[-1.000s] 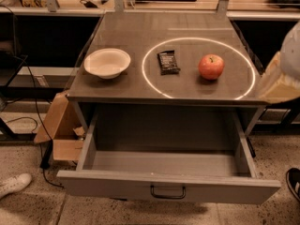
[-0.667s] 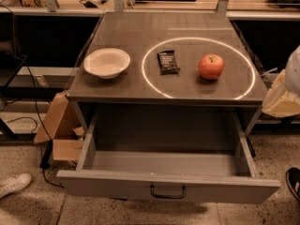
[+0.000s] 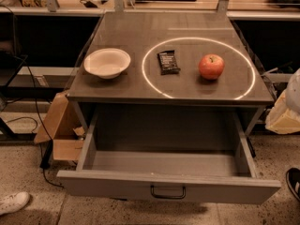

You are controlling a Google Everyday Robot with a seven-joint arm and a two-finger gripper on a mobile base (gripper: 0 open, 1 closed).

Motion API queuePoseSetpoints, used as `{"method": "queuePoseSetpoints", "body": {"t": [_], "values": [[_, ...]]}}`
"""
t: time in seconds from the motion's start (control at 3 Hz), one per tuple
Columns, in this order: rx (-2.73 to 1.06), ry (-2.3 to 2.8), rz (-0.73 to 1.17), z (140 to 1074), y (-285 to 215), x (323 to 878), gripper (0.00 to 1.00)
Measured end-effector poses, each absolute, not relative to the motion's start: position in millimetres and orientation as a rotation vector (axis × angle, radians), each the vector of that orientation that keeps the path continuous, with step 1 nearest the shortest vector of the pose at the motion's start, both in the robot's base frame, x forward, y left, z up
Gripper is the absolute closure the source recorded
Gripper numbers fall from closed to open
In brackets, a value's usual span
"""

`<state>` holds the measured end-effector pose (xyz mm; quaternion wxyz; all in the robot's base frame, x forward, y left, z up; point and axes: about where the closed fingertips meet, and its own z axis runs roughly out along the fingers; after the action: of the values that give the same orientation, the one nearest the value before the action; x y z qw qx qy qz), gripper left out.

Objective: Close top drawer

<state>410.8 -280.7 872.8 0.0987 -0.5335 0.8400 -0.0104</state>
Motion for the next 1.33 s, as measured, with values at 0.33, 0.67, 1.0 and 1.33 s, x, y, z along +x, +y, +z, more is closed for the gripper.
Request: {"method": "queuePoseSetpoints", "body": {"t": [0.33,0.67,1.0,1.33], "values": [[-1.556,2.502,-0.067,866.4,-285.7,398.7,1.00],[-1.544,2.548,-0.063,856.2,-290.7,364.8,1.00],[-1.551,2.598,-0.007,838.3,-289.6,324.9,1.00],[-1.586,2.618,0.092,815.4,-280.5,297.5,1.00]]}}
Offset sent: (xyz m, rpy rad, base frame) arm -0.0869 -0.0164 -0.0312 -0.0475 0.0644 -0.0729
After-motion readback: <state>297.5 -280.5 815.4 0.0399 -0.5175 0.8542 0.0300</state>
